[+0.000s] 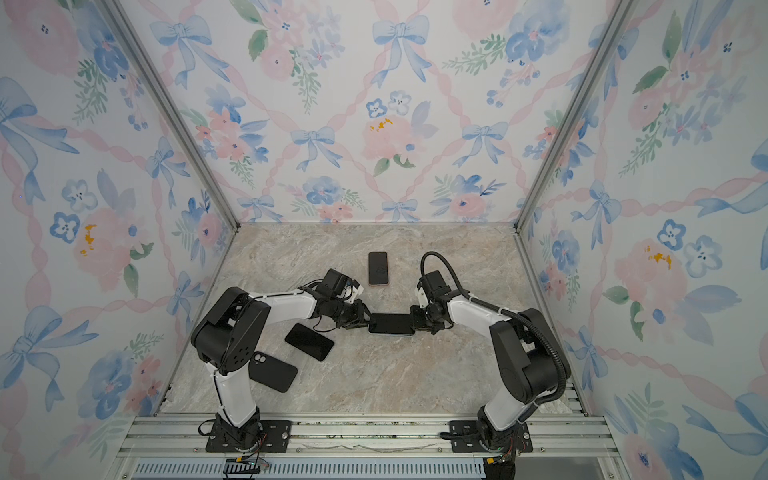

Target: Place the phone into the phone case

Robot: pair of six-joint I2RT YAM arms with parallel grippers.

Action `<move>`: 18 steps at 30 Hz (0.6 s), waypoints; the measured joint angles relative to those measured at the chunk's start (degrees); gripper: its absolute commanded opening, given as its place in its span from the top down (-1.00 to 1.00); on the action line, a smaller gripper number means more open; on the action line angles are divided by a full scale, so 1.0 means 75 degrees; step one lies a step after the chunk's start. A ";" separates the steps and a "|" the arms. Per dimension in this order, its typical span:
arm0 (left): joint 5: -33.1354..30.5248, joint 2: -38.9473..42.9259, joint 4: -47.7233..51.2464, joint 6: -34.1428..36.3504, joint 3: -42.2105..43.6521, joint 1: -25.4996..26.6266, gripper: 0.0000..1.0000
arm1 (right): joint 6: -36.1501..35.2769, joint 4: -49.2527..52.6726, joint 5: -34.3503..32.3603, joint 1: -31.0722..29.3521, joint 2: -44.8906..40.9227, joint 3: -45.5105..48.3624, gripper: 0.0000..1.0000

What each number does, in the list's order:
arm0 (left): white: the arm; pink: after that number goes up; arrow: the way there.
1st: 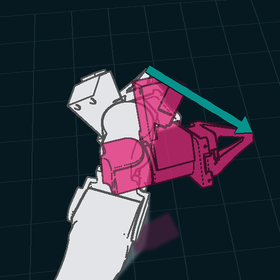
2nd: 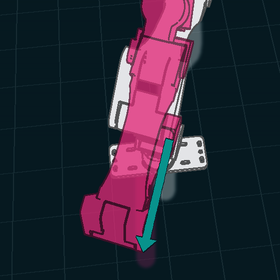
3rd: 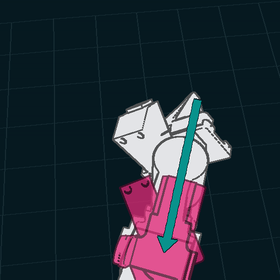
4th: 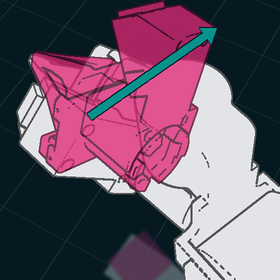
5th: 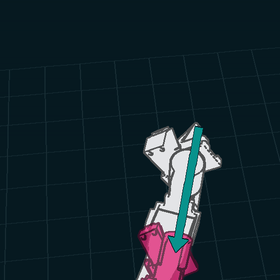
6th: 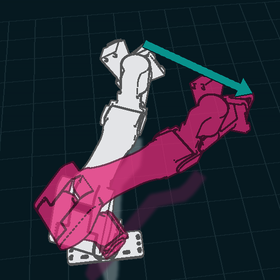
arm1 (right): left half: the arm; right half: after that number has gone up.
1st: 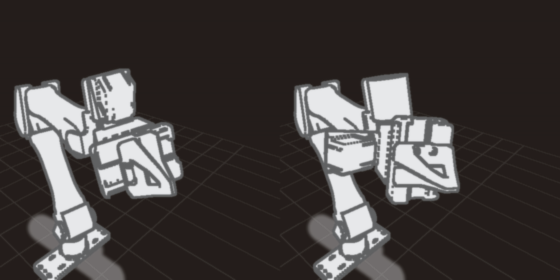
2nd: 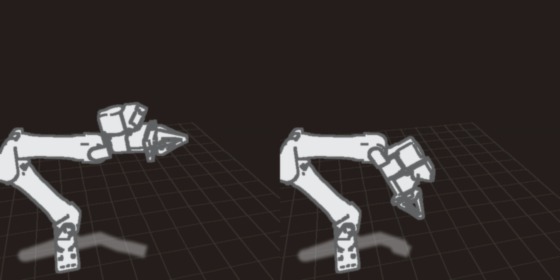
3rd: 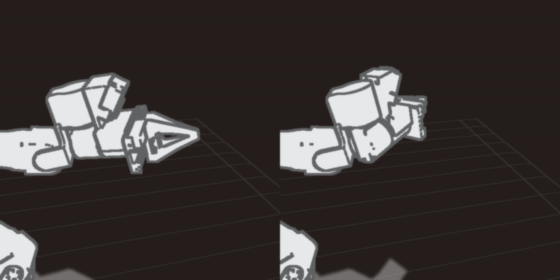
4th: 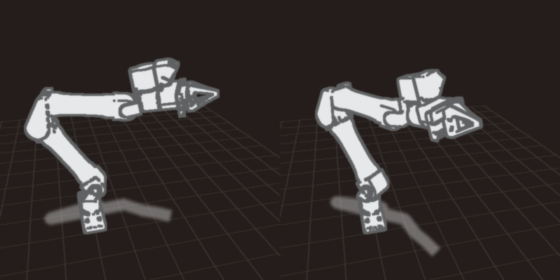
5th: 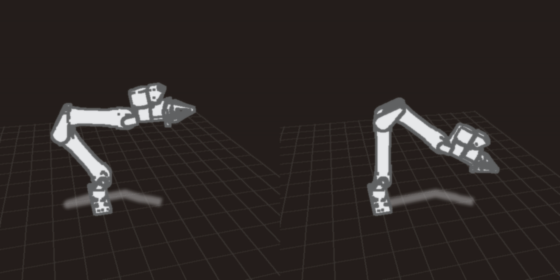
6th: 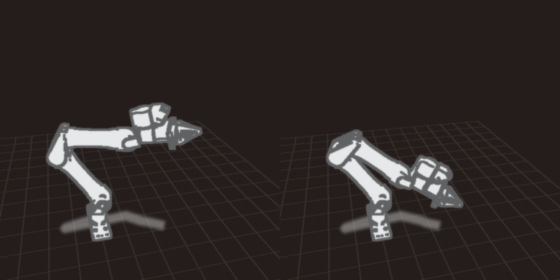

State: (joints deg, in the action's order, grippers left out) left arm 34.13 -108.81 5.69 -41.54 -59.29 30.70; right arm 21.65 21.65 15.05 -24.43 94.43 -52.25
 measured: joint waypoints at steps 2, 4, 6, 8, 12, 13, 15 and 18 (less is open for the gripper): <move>-0.0009 0.0000 0.0003 0.0000 -0.0003 0.0000 0.35 | 0.0058 -0.0003 0.0003 0.0000 0.0000 0.0000 0.65; -0.0029 -0.0006 0.0009 0.0000 -0.0003 0.0000 0.39 | 0.0090 -0.0006 0.0003 0.0000 0.0000 0.0000 0.67; -0.0032 -0.0017 0.0023 0.0000 -0.0006 0.0000 0.43 | 0.0128 -0.0009 0.0003 0.0000 0.0000 0.0000 0.67; -0.0064 -0.0020 0.0032 0.0000 -0.0006 0.0000 0.47 | 0.0175 -0.0009 0.0003 0.0000 0.0000 0.0000 0.68; -0.0099 -0.0020 0.0052 -0.0003 -0.0006 0.0000 0.49 | 0.0233 -0.0015 0.0003 0.0000 0.0000 0.0000 0.70; -0.0105 -0.0020 0.0055 -0.0003 -0.0006 0.0000 0.49 | 0.0259 -0.0015 0.0003 -0.0003 0.0000 0.0000 0.70; -0.0111 -0.0020 0.0055 -0.0003 -0.0006 0.0000 0.49 | 0.0315 -0.0020 0.0000 -0.0012 0.0000 0.0003 0.71; -0.0111 -0.0023 0.0055 -0.0003 -0.0006 0.0000 0.49 | 0.0411 -0.0044 -0.0032 -0.0047 0.0000 0.0009 0.71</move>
State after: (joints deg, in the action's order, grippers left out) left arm 33.30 -108.99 6.11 -41.56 -59.33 30.70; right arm 24.73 21.32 14.81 -24.77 94.43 -52.18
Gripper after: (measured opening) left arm 0.255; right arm 0.147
